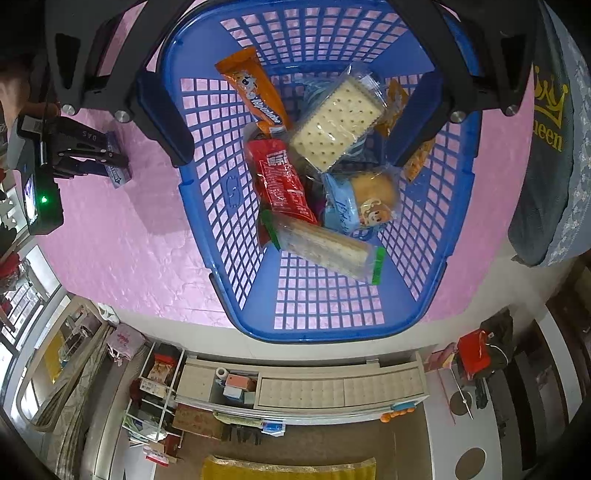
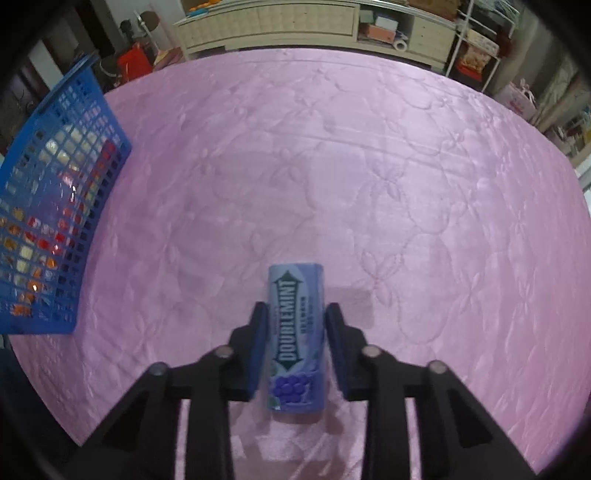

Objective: Organize snacks
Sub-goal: 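Close the right tool on the gum pack and lift it, then carry the gum pack over the basket and open the right tool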

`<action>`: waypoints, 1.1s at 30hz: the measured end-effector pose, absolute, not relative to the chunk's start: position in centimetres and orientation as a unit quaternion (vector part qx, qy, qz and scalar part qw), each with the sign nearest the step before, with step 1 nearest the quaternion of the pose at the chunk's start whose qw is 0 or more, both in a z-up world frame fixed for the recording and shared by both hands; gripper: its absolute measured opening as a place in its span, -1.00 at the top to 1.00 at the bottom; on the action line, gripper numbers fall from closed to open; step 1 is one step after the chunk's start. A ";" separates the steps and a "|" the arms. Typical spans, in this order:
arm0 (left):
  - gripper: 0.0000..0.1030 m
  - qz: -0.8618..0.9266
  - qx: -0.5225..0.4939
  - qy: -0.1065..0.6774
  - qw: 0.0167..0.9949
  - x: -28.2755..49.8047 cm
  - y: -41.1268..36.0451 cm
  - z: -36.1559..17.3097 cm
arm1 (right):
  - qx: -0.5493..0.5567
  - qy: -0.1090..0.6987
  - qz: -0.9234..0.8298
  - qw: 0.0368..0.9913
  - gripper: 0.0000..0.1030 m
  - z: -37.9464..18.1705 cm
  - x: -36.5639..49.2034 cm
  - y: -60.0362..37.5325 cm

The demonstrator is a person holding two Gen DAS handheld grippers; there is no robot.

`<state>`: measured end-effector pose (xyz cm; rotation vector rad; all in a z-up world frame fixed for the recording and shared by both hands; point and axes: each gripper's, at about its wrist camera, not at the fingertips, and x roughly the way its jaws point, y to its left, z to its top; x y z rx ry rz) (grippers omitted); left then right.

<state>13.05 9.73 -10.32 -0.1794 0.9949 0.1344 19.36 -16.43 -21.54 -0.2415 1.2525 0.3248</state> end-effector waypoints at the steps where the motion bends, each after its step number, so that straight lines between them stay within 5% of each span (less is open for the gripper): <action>1: -1.00 0.062 -0.086 0.476 0.873 13.0 9.7 -10.2 | -0.111 0.585 0.151 0.789 0.33 -21.4 19.3 -16.4; 21: -1.00 0.058 -0.089 0.402 0.909 7.3 11.8 -4.0 | -0.081 0.492 0.241 0.833 0.33 -6.9 14.4 -10.8; 33: -1.00 0.073 -0.081 0.367 0.924 3.7 15.5 -1.4 | -0.096 0.461 0.281 0.836 0.33 -3.0 11.9 -4.2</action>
